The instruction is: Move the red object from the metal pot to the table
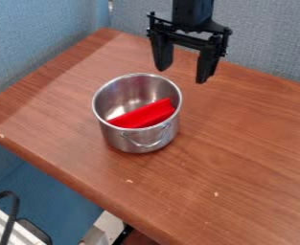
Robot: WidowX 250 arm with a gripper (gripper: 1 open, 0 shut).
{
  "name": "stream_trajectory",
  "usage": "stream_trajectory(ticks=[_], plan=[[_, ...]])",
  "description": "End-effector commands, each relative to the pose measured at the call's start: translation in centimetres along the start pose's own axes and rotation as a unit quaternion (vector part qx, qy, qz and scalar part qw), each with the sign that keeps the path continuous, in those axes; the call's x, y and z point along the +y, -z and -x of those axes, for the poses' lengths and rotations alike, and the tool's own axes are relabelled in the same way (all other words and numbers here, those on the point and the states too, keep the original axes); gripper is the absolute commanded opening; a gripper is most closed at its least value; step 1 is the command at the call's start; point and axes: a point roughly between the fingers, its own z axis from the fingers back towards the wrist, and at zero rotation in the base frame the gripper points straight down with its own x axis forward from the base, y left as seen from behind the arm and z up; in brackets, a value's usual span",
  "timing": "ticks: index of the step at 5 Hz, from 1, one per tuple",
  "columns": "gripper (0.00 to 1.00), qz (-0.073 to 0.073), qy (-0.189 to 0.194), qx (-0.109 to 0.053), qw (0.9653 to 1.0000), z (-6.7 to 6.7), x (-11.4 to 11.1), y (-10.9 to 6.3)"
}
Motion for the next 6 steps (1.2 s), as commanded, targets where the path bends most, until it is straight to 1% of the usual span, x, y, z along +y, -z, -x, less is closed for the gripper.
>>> stream_trajectory(ticks=[1, 6], plan=[[1.0, 0.0, -0.007, -0.02, 0.9998, -0.53, 0.58, -1.23], [1.0, -0.002, 0.0, -0.016, 0.9999, -0.56, 0.47, -1.47]])
